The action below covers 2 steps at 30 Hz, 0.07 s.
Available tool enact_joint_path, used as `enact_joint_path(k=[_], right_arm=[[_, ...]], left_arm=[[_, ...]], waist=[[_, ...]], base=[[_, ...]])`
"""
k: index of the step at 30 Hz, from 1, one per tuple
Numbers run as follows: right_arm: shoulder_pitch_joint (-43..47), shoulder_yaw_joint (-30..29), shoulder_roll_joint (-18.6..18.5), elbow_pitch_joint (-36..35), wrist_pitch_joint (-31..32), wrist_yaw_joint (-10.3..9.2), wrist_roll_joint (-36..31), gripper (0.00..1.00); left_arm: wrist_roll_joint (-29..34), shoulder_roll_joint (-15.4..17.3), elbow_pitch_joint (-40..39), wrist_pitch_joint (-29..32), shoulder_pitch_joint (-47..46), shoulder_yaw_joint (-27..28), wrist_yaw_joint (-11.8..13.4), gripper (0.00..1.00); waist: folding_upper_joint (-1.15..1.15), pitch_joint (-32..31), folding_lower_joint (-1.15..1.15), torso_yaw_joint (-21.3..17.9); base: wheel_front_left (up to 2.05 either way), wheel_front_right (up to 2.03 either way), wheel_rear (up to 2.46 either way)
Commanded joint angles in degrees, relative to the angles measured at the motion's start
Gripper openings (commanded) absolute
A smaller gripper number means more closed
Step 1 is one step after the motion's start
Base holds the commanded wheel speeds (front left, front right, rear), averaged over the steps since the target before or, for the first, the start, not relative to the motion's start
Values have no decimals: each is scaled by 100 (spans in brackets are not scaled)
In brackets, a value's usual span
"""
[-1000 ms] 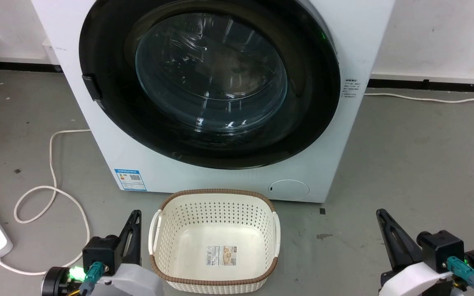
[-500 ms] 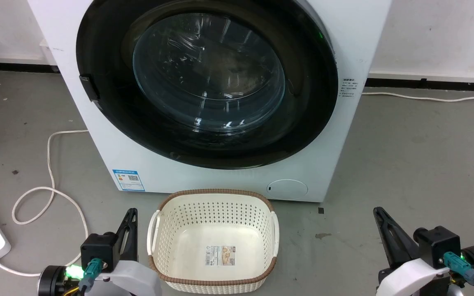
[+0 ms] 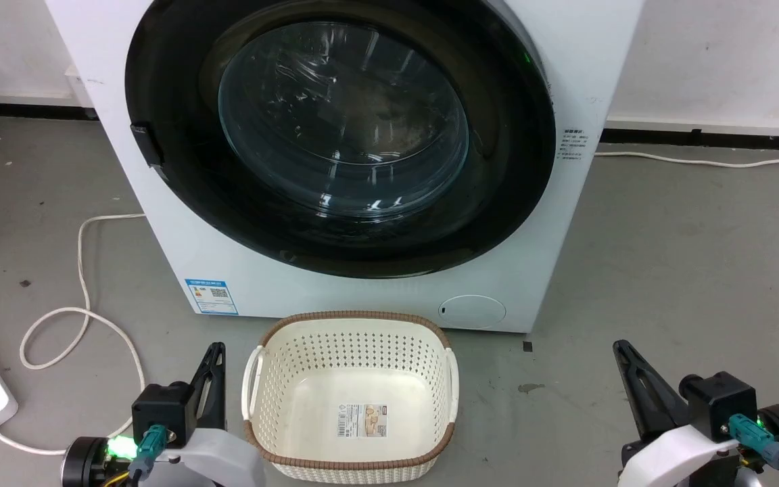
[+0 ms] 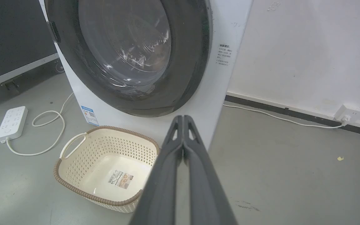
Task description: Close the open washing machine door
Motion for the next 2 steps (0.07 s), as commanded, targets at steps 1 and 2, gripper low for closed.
enact_joint_path(k=[1, 2], right_arm=[[-80, -2, 28, -30, 4, -4, 35, 0], [-80, -2, 28, -30, 4, -4, 35, 0]], left_arm=[[15, 0, -25, 2, -87, 6, 15, 0], [15, 0, -25, 2, -87, 6, 15, 0]], waist=[[0, 0, 0, 0], [0, 0, 0, 0]], base=[[0, 0, 0], [0, 0, 0]])
